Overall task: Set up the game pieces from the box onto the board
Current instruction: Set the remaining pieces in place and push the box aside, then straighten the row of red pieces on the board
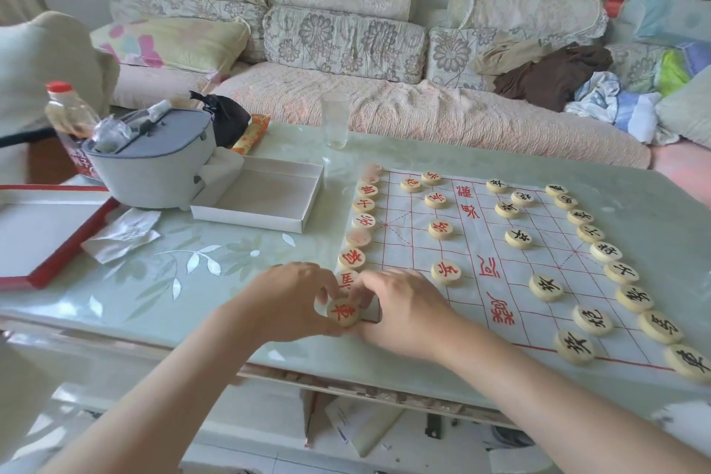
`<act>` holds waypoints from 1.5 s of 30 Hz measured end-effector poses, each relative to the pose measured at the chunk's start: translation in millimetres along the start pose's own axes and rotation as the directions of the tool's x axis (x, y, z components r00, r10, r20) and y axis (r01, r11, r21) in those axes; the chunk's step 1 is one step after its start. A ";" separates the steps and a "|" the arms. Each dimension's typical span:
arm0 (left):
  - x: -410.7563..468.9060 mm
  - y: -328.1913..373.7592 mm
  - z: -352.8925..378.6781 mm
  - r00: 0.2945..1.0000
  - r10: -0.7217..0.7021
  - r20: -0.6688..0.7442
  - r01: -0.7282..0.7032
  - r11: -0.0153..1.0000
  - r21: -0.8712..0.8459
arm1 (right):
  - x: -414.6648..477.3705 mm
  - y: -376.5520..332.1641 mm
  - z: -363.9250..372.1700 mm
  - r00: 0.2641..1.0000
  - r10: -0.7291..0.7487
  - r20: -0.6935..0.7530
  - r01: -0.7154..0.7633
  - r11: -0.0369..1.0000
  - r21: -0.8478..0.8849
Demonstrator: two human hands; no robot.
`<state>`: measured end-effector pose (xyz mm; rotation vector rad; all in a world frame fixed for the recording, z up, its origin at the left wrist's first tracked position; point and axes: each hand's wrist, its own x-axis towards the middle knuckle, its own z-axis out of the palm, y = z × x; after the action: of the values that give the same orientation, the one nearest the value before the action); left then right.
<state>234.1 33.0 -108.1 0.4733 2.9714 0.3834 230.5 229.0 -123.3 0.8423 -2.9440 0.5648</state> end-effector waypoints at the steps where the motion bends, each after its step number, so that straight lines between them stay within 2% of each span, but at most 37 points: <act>1: 0.6 -0.9 -0.9 1.000 0.006 0.004 -0.006 1.000 -0.004 | 0.1 -0.1 0.2 1.000 0.006 -0.002 -0.006 1.000 0.001; 7: 3.3 -2.1 1.8 0.997 -0.079 0.005 0.079 0.997 -0.001 | 0.2 -1.9 4.4 0.999 0.029 -0.016 -0.029 1.000 0.000; 11: 3.0 -4.6 1.8 0.997 -0.061 0.046 0.062 0.998 -0.020 | 0.8 -2.9 3.6 0.999 0.032 -0.011 -0.032 0.999 0.003; 15: 3.9 -7.5 -2.4 0.993 -0.080 0.090 0.086 0.994 -0.065 | 0.7 -1.3 -11.0 0.996 0.063 0.058 -0.064 0.998 0.022; 18: 8.5 -10.4 -4.5 0.993 -0.115 0.022 0.117 0.985 -0.128 | 9.9 6.5 -24.7 0.993 0.097 0.061 -0.100 0.994 0.046; 21: 13.9 -12.1 -1.3 0.988 -0.145 -0.049 0.137 0.980 -0.142 | 22.5 14.6 -25.9 0.991 0.123 0.060 -0.123 0.992 -0.007; 45: 35.1 -15.2 16.3 0.992 -0.120 -0.033 0.109 0.966 -0.236 | 32.4 14.0 -7.3 0.980 0.189 0.065 -0.195 0.976 0.097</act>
<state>198.8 34.0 -130.2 0.2690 2.9271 0.7303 195.1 226.3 -117.1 0.5920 -3.0916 0.7199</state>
